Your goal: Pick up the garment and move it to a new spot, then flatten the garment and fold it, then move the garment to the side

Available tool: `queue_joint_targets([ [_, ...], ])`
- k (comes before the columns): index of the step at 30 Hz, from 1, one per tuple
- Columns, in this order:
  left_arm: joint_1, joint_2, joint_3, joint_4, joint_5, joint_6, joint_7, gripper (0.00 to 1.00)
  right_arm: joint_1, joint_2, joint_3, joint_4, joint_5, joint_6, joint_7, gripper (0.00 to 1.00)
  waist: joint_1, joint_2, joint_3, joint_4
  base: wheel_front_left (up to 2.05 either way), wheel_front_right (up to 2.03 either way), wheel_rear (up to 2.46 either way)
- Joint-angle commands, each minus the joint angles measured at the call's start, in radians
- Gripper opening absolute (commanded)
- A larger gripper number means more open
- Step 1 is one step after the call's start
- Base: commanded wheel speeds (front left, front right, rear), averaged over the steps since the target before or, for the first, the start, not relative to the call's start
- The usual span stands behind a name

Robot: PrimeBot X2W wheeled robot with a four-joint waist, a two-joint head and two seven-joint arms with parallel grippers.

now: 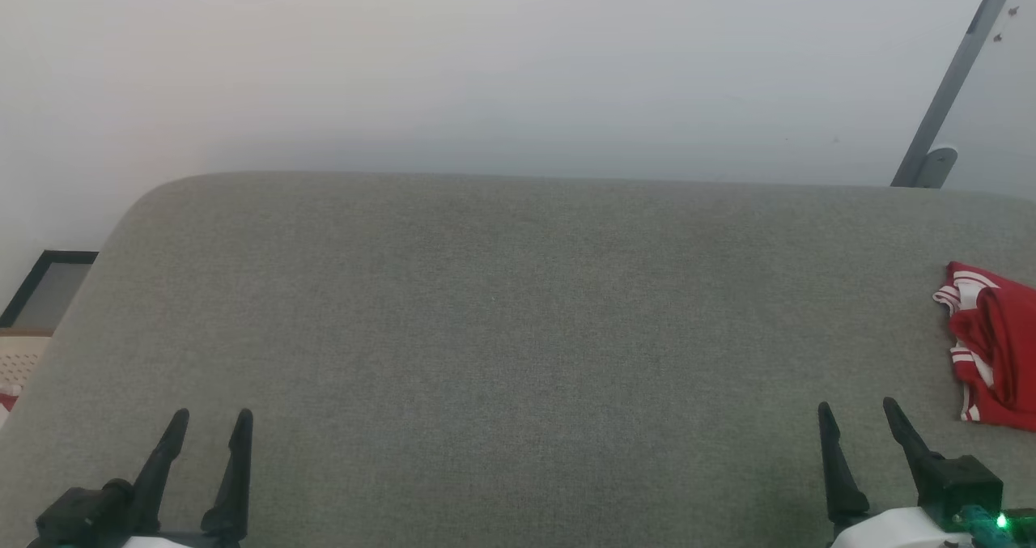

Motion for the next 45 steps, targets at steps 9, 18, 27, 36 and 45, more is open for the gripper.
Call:
queue_joint_targets([
  [9,0.005,-0.029,0.013,-0.012,-0.003,0.000,0.002,0.00,0.002,0.001,-0.002,0.017,0.003,0.000,0.003,0.00,0.0000,0.0000,0.000,0.001,0.00,0.00,0.00],
  [18,-0.005,-0.075,0.011,0.030,-0.115,0.000,0.039,0.00,-0.007,0.005,-0.008,0.054,0.151,0.000,0.051,0.00,0.0000,0.0000,0.003,-0.004,0.00,0.00,0.00],
  [27,-0.035,-0.100,0.023,0.042,-0.249,0.000,0.080,0.00,-0.025,0.004,0.002,0.042,0.333,0.000,0.086,0.00,0.0000,0.0000,0.008,-0.010,0.00,0.00,0.00],
  [36,-0.062,-0.123,0.034,0.052,-0.370,-0.001,0.118,0.00,-0.044,0.004,0.006,0.038,0.496,0.000,0.122,0.00,0.0000,0.0000,0.012,-0.016,0.00,0.00,0.00],
  [45,-0.087,-0.144,0.044,0.062,-0.479,-0.001,0.152,0.00,-0.063,0.003,0.008,0.035,0.642,0.000,0.156,0.00,0.0000,0.0000,0.017,-0.022,0.00,0.00,0.00],
])
